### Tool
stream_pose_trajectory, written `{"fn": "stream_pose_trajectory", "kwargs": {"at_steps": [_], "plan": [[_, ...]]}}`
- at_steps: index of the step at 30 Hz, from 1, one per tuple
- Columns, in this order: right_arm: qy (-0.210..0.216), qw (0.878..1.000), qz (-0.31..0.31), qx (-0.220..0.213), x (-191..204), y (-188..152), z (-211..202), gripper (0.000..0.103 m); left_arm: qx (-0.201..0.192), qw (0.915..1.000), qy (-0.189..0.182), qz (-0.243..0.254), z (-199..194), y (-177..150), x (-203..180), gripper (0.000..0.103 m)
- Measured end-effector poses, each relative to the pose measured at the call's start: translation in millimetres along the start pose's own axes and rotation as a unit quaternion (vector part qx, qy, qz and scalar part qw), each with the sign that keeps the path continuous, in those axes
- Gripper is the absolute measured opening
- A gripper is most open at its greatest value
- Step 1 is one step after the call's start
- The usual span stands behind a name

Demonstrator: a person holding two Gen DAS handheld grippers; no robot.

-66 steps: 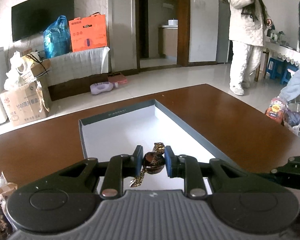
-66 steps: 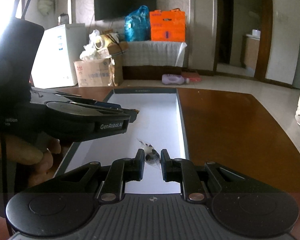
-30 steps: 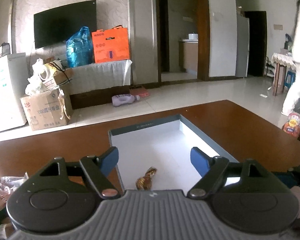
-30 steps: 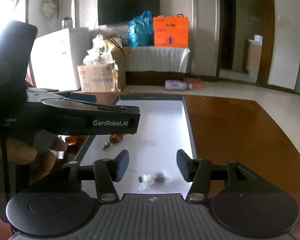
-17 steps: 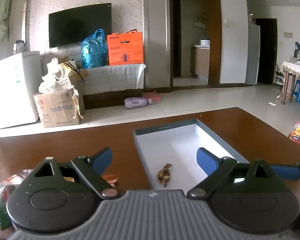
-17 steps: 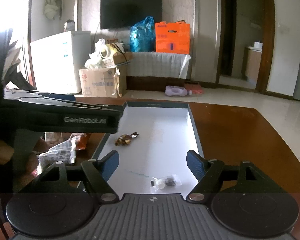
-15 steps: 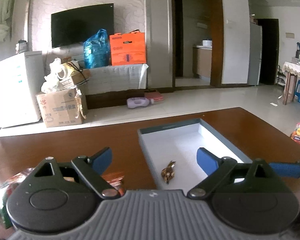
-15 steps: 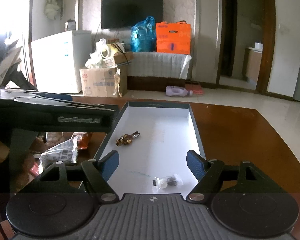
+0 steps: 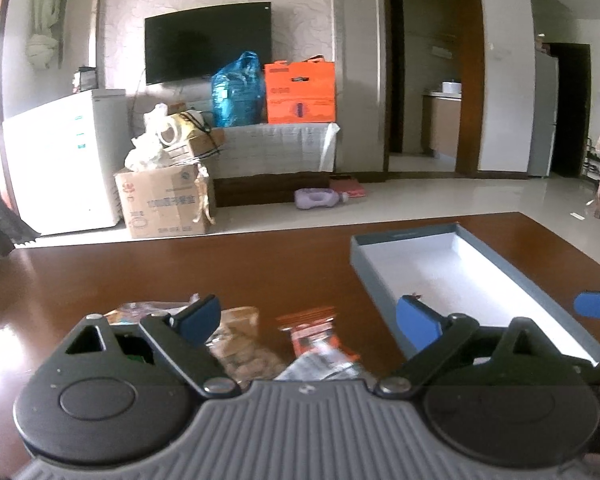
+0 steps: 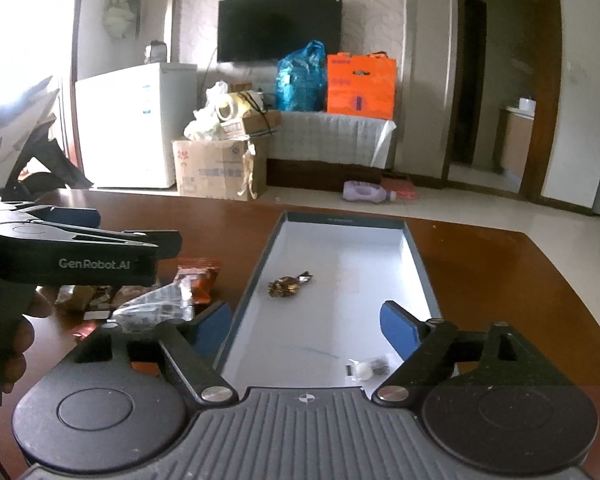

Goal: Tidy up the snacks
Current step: 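Move both tools back over the snack pile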

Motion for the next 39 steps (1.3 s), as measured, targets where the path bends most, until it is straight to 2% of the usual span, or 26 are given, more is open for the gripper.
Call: {"fn": "stream_pose_trajectory", "kwargs": {"at_steps": [5, 14, 18, 22, 25, 27, 31, 37, 39], "plan": [[0.002, 1.0, -0.006, -0.002, 12.6, -0.4, -3.7, 0.093, 0.004, 0.9999, 0.012, -0.009, -15.7, -8.6, 21.5, 0.096], [0.022, 0.999, -0.025, -0.005, 33.4, -4.8, -10.0, 0.093, 0.004, 0.9994, 0.02, -0.028, -34.1, -18.2, 32.7, 0.096], [0.042, 0.998, -0.038, -0.004, 45.3, -4.0, -9.7, 0.09, 0.015, 0.9996, 0.021, -0.014, -36.7, -37.6, 45.0, 0.096], [0.065, 0.997, -0.051, 0.003, 56.4, -4.9, -6.6, 0.085, 0.022, 0.9998, 0.002, 0.003, -34.7, -57.6, 58.1, 0.096], [0.081, 0.995, -0.06, 0.013, 67.2, -6.7, -2.0, 0.075, 0.028, 0.9995, -0.015, -0.009, -32.9, -69.6, 71.3, 0.096], [0.098, 0.993, -0.062, 0.019, 76.1, -7.2, 1.1, 0.068, 0.03, 0.9994, -0.013, -0.01, -29.8, -74.6, 78.6, 0.096], [0.125, 0.988, -0.086, 0.036, 99.6, -11.2, 9.0, 0.066, 0.032, 0.9995, 0.003, -0.008, -22.0, -79.4, 90.1, 0.096], [0.125, 0.986, -0.083, 0.078, 114.9, -26.4, 31.1, 0.067, 0.035, 0.9993, 0.008, -0.001, -8.8, -79.9, 91.9, 0.096], [0.12, 0.986, -0.077, 0.083, 114.9, -28.0, 35.6, 0.07, 0.035, 0.9994, 0.007, 0.0, -3.1, -79.1, 91.3, 0.096]]}}
Point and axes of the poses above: each gripper's, at about its wrist camera, not at the fingertips, and z roughly the way its jaws point, x to its left, y to its top, the point moved 8 cm from there along z, roughly the way its jaws point, and after that the axes turned 2 degrees about z, right-handed, at the moved point
